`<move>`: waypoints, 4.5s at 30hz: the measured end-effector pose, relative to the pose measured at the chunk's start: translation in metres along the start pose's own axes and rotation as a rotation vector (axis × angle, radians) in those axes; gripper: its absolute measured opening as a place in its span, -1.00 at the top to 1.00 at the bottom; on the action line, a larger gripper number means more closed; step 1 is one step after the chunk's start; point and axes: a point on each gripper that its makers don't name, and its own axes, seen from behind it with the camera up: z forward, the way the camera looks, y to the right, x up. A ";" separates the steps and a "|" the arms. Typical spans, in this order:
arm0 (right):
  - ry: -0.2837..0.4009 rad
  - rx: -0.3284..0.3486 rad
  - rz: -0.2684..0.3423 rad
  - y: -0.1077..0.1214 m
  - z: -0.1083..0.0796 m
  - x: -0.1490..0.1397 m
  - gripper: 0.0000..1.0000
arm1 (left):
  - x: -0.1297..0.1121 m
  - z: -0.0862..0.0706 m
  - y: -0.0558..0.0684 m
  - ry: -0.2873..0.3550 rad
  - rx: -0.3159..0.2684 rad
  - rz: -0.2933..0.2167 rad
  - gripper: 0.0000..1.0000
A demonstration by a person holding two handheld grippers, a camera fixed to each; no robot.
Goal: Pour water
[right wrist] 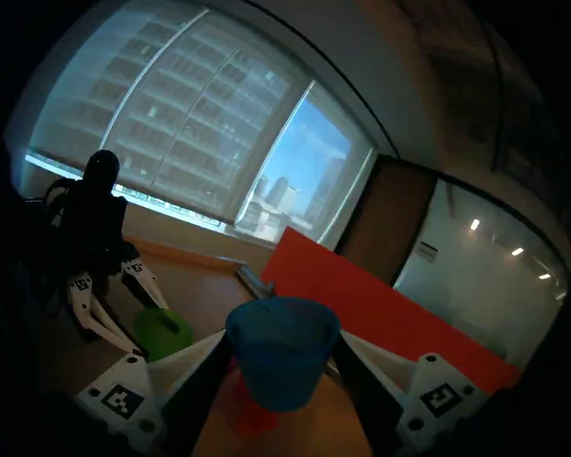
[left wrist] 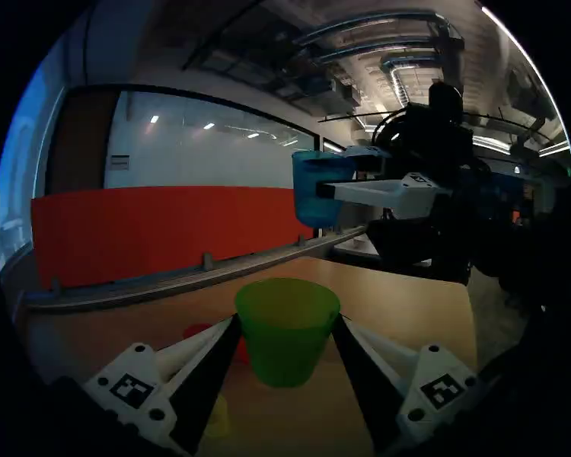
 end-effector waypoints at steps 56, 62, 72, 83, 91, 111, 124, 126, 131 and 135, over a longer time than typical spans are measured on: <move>-0.019 -0.007 -0.401 -0.017 0.035 0.031 -0.79 | 0.007 0.005 0.014 0.026 -0.038 -0.009 -0.71; -0.021 -0.009 -0.440 -0.017 0.037 0.033 -0.78 | 0.008 0.006 0.014 0.026 -0.040 -0.007 -0.71; -0.021 -0.012 -0.497 -0.019 0.040 0.034 -0.78 | 0.007 0.007 0.014 0.023 -0.044 -0.004 -0.71; -0.022 -0.020 -0.562 -0.018 0.039 0.036 -0.78 | 0.011 0.008 0.016 0.024 -0.047 -0.003 -0.71; -0.023 -0.027 -0.598 -0.018 0.039 0.036 -0.78 | 0.011 0.009 0.018 0.025 -0.049 -0.002 -0.71; -0.009 -0.062 -0.652 -0.012 0.034 0.045 -0.78 | 0.011 0.009 0.020 0.025 -0.053 0.003 -0.71; -0.005 -0.077 -0.702 -0.010 0.032 0.049 -0.78 | 0.011 0.010 0.023 0.022 -0.055 0.009 -0.70; -0.006 -0.080 -0.708 -0.010 0.031 0.049 -0.78 | 0.011 0.010 0.023 0.020 -0.056 0.010 -0.70; -0.005 -0.087 -0.727 -0.009 0.030 0.050 -0.78 | 0.012 0.010 0.024 0.021 -0.056 0.011 -0.70; -0.003 -0.087 -0.733 -0.008 0.030 0.052 -0.78 | 0.012 0.011 0.024 0.023 -0.057 0.007 -0.70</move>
